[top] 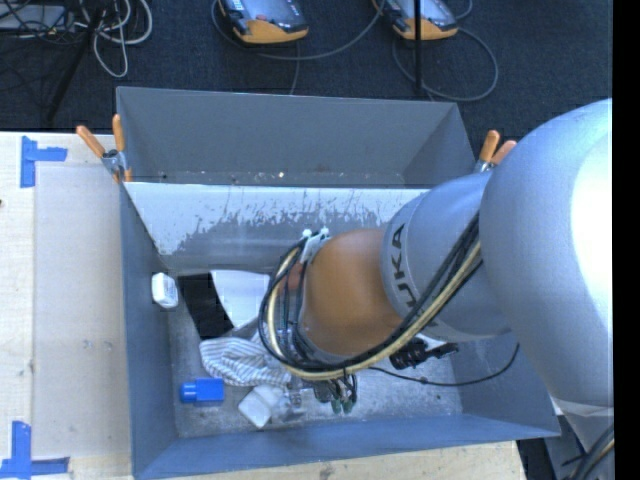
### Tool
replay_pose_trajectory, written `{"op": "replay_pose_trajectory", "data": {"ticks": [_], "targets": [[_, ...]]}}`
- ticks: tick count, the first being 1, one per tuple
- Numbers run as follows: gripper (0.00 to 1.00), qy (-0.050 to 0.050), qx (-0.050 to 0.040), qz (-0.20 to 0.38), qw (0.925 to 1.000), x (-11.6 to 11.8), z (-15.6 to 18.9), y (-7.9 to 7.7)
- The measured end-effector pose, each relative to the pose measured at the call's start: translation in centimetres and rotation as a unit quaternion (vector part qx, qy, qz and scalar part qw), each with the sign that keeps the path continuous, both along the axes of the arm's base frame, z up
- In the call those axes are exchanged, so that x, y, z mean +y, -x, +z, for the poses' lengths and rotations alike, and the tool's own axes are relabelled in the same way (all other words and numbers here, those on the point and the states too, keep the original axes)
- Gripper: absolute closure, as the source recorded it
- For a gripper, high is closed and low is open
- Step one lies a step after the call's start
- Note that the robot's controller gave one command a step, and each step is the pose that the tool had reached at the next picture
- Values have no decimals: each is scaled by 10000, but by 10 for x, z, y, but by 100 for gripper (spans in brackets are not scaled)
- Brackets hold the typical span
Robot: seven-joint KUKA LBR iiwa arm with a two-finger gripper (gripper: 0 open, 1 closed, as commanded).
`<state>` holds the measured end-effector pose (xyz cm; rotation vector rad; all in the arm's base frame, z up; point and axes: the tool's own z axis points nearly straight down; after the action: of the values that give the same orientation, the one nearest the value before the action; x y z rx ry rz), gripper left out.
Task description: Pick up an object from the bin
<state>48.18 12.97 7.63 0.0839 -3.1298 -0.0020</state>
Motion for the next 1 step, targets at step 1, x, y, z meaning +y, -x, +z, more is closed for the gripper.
{"op": "replay_pose_trajectory", "data": {"ticks": [1], "targets": [[100,-1,0,-2,10000,0,0,0]]}}
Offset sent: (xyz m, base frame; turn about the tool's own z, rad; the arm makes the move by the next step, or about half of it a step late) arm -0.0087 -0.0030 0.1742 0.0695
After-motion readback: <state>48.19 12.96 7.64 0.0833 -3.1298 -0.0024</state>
